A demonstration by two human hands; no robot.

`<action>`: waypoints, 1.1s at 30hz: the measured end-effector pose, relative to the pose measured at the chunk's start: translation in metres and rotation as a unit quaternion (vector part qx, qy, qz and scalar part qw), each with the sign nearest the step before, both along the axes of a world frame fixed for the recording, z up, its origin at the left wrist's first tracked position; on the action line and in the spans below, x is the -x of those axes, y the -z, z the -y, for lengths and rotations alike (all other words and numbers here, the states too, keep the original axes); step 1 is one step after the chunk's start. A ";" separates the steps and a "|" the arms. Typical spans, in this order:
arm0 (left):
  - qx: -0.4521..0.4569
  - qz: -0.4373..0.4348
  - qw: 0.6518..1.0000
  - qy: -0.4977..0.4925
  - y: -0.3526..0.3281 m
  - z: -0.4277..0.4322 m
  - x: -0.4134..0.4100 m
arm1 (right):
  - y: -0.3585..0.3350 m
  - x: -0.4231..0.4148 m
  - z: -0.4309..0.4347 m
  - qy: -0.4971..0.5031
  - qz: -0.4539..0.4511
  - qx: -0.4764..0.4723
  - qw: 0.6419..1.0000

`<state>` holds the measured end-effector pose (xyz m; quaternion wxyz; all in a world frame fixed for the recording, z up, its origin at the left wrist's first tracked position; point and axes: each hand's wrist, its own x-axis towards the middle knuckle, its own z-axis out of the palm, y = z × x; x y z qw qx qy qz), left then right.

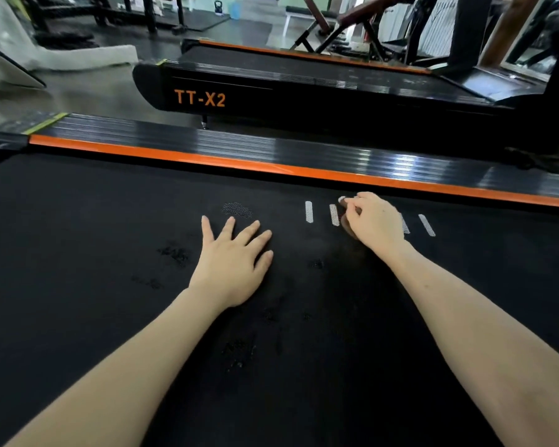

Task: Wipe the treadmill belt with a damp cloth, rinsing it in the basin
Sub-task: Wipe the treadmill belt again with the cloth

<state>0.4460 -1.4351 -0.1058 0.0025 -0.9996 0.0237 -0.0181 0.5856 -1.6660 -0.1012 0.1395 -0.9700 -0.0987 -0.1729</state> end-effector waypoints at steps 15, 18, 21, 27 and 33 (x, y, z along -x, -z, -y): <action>0.000 0.039 0.999 0.004 0.004 0.003 0.001 | -0.004 0.024 0.035 -0.072 -0.020 -0.009 0.997; 0.007 0.042 0.999 0.002 0.004 0.004 0.000 | -0.003 -0.013 0.008 0.109 -0.013 -0.038 0.993; 0.012 0.041 0.999 0.002 0.004 0.004 -0.002 | -0.003 -0.009 -0.060 0.177 -0.012 -0.007 0.984; 0.019 0.032 0.999 0.001 0.005 0.001 -0.002 | -0.002 0.015 -0.118 -0.057 -0.110 -0.023 0.992; 0.020 0.033 0.999 -0.001 0.005 0.002 -0.002 | -0.006 0.013 -0.068 -0.187 -0.123 0.059 0.973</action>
